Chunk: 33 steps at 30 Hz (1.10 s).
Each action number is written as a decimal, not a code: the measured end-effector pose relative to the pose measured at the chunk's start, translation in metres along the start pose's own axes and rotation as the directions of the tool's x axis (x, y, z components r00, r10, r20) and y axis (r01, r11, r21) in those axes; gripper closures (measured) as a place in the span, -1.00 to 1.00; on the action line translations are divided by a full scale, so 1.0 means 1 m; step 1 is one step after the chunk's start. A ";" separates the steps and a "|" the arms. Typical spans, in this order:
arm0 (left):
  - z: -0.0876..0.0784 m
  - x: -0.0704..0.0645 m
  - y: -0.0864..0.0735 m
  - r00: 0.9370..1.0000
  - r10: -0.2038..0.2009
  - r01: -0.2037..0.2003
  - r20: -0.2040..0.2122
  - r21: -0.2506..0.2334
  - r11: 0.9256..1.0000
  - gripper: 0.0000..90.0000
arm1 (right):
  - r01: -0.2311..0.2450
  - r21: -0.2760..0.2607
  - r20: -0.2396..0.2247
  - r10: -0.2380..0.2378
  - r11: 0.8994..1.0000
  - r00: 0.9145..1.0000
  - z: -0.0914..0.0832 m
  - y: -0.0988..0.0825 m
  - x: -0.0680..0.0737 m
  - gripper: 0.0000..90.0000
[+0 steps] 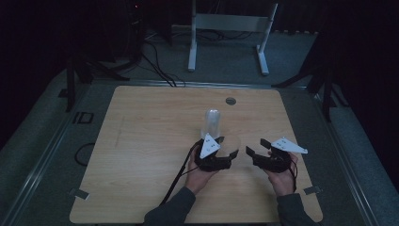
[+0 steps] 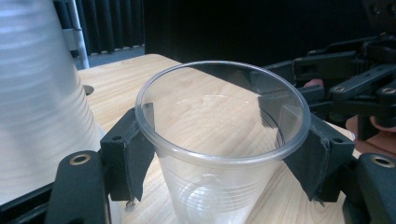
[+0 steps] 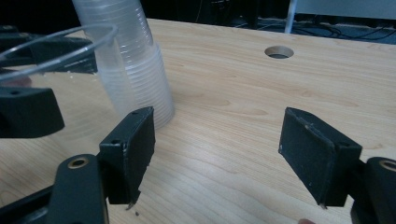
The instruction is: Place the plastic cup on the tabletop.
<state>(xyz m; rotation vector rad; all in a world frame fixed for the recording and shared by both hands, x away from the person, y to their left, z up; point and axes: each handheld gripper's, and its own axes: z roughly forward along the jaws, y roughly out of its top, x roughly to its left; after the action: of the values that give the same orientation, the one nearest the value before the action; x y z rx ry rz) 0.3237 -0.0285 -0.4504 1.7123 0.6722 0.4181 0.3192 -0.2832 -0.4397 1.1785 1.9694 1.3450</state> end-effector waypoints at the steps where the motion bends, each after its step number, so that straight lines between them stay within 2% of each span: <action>1: 0.000 0.000 -0.001 1.000 -0.001 0.001 0.001 0.000 1.000 -0.36 | -0.002 0.001 0.000 0.002 1.000 1.000 0.000 0.000 0.000 -0.41; 21: 0.001 0.004 -0.014 1.000 0.008 -0.007 -0.019 0.016 1.000 -0.36 | -0.009 -0.001 0.007 0.009 1.000 1.000 -0.002 -0.002 -0.003 -0.41; 33: 0.003 0.005 -0.023 1.000 -0.008 0.009 -0.022 0.027 1.000 -0.36 | -0.013 -0.002 0.011 0.013 1.000 1.000 -0.004 -0.003 -0.004 -0.41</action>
<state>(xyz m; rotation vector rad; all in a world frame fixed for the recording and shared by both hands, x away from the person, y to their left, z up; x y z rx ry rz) 0.3249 -0.0242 -0.4734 1.7318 0.7034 0.4244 0.3172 -0.2888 -0.4407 1.1972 1.9563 1.3436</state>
